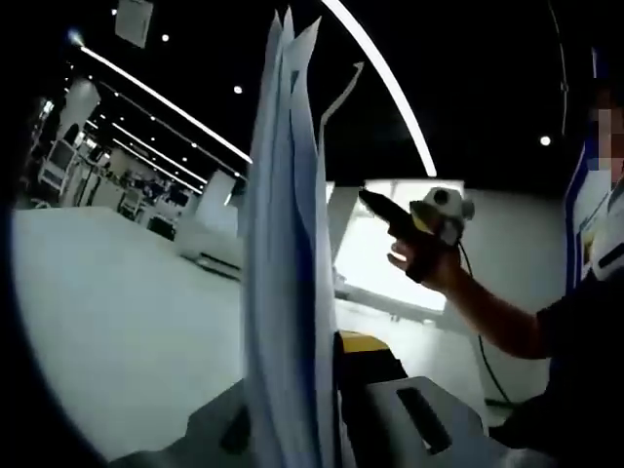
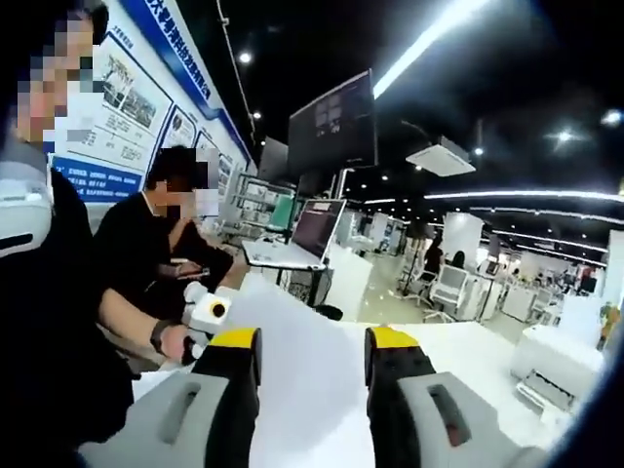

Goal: Organize the stack of printing papers by aligning and flattening the scattered papers on the table

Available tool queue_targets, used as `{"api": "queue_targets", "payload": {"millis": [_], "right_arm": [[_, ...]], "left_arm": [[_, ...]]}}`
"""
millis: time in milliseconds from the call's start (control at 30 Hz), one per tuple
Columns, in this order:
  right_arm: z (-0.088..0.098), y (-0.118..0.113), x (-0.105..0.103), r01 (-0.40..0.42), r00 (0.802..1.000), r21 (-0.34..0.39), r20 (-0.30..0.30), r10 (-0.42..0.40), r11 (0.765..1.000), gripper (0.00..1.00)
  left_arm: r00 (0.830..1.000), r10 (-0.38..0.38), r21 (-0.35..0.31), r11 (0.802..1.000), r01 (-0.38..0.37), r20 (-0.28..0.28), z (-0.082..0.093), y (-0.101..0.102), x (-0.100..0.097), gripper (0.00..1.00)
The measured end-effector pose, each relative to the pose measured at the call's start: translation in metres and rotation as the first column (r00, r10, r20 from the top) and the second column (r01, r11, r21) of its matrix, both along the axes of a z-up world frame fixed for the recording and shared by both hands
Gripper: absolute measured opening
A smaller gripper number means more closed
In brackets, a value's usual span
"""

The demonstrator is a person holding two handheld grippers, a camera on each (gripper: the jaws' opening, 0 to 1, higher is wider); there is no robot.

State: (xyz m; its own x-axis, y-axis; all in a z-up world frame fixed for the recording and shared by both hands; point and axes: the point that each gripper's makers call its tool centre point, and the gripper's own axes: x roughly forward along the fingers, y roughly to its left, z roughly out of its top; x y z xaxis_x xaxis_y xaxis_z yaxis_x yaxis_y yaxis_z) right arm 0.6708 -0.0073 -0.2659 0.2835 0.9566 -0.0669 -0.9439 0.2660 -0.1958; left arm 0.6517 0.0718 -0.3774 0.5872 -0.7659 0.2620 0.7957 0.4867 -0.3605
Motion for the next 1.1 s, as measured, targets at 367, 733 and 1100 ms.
{"api": "queue_targets", "payload": {"millis": [367, 733, 1100], "right_arm": [[-0.026, -0.049, 0.006, 0.076, 0.994, 0.024, -0.078, -0.074, 0.997, 0.41], [-0.039, -0.069, -0.009, 0.096, 0.986, 0.071, -0.144, -0.086, 0.993, 0.44], [-0.069, -0.077, -0.013, 0.122, 0.958, 0.138, -0.274, -0.081, 0.983, 0.44]], "left_arm": [[0.994, -0.003, 0.050, 0.999, -0.002, 0.106, 0.037, -0.019, -0.008, 0.06], [0.979, -0.007, 0.000, 1.000, 0.007, 0.204, 0.088, -0.015, -0.004, 0.06], [0.958, -0.034, -0.050, 0.997, 0.050, 0.284, 0.134, -0.018, -0.010, 0.06]]}}
